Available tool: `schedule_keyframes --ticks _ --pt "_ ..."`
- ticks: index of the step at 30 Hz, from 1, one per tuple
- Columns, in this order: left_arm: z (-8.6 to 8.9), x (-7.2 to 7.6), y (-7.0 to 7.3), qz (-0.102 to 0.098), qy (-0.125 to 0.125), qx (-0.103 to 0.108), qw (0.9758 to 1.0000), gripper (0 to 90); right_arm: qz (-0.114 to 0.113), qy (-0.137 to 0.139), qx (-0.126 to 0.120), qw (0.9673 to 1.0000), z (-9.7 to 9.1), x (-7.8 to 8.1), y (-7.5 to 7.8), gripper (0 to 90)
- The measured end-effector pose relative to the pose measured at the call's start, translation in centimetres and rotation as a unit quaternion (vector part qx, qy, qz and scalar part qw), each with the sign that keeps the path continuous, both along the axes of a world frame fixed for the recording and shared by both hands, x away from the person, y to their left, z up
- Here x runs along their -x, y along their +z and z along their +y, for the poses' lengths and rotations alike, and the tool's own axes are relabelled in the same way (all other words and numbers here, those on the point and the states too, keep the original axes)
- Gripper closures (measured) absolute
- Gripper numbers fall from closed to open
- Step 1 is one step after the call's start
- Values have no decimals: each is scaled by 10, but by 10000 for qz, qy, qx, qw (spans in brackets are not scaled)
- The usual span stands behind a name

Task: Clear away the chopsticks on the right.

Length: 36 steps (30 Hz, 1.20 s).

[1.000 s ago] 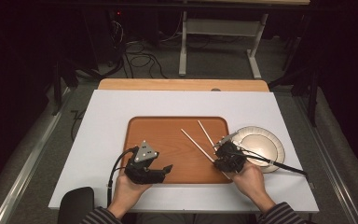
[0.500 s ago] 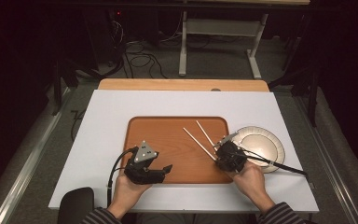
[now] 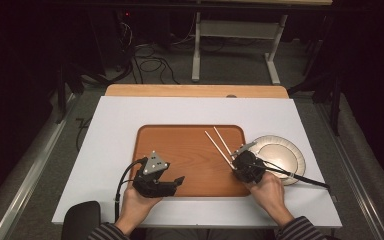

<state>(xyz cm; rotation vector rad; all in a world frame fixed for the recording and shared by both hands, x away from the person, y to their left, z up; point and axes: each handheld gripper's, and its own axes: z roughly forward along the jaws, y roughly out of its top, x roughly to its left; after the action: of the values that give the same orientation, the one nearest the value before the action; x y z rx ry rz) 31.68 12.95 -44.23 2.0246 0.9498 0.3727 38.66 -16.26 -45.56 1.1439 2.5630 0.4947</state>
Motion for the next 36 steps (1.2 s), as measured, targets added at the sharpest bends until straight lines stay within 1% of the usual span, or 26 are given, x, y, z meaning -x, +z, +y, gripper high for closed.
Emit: schedule_keyframes --ticks 3,4,7,15,22,25,29,31,33,36 --pt "0 0 0 -3 -1 5 10000 340 -32 43 18 10000 0 1 0 836" --pt "0 0 0 -4 0 2 10000 340 -25 16 5 10000 0 1 0 834" --pt "0 0 0 0 -14 11 10000 341 -49 86 8 10000 0 2 0 811" --pt "-1 0 0 -12 -27 12 10000 342 -28 144 -1 9999 0 2 0 785" --pt "-1 1 0 -14 -27 3 10000 341 -47 242 -148 9996 -2 5 7 739" --pt "-1 1 0 -15 -22 11 10000 341 -72 284 -240 9993 -4 7 10 732" --pt "-1 1 0 -14 -28 9 10000 341 -149 404 -358 9984 -9 12 18 724" --pt "-1 1 0 -13 -16 15 10000 342 -240 471 -472 9975 -13 14 23 717" --pt "-1 2 0 -14 -14 8 10000 341 -296 602 -712 9952 -19 17 29 709" --pt "0 2 0 -21 -4 -1 10000 341 -350 621 -917 9932 -27 21 38 695"
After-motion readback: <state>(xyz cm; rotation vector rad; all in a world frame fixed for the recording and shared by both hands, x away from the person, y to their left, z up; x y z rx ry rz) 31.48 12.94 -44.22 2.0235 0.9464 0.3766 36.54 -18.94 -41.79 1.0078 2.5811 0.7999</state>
